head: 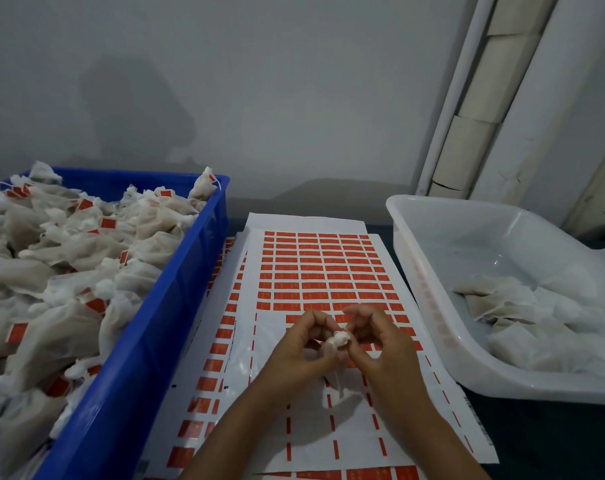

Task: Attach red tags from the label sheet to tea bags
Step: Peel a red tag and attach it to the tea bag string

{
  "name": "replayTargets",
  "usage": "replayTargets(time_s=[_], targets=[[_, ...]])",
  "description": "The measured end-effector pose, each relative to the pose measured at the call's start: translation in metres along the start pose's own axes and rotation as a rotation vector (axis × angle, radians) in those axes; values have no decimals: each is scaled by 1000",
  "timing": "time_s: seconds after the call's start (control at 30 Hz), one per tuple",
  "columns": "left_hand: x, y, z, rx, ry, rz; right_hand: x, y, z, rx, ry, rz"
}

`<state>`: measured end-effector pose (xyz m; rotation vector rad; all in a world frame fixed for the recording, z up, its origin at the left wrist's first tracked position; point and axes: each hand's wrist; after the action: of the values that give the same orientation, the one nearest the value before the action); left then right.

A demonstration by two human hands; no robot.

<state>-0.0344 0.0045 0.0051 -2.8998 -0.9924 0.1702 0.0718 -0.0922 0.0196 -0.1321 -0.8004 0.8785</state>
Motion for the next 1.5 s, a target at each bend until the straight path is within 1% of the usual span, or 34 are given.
replayTargets(time_s=[0.1, 0.17, 0.43, 0.6, 0.7, 0.83, 0.93, 1.0, 1.07, 1.23, 1.37, 1.5], targets=[[2, 2, 3, 53, 23, -91, 0, 0, 0, -89, -23, 51], [3, 2, 3, 50, 36, -120, -1, 1, 1, -130, -50, 57], [3, 6, 1, 31, 22, -159, 0, 2, 0, -123, -26, 42], [3, 5, 1, 70, 18, -204, 3, 0, -4, -307, -108, -15], [3, 4, 2, 76, 35, -229, 4, 1, -5, -345, -116, 12], [3, 2, 2, -14, -17, -210, 1, 2, -11, -323, -37, 39], [4, 1, 2, -53, -46, -197, -3, 3, -14, -366, -104, 148], [5, 1, 3, -30, -55, -231, -5, 4, -12, -378, -142, 215], [5, 2, 4, -1, -62, -257, -6, 6, -10, -366, -141, 247], [5, 3, 2, 20, -73, -254, -6, 5, -12, -315, -113, 251], [4, 4, 2, 41, -54, -229, -8, 6, -13, -201, -32, 212], [3, 3, 2, 65, -43, -231, -8, 8, -16, -192, -41, 220]])
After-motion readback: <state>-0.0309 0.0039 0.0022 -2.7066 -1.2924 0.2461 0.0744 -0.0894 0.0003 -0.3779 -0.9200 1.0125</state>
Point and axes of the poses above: each hand's wrist, its own x-axis towards the middle knuckle, its own y-axis out of the palm, z = x × y, and after that the axes turned 15 degrees about -y, right-handed
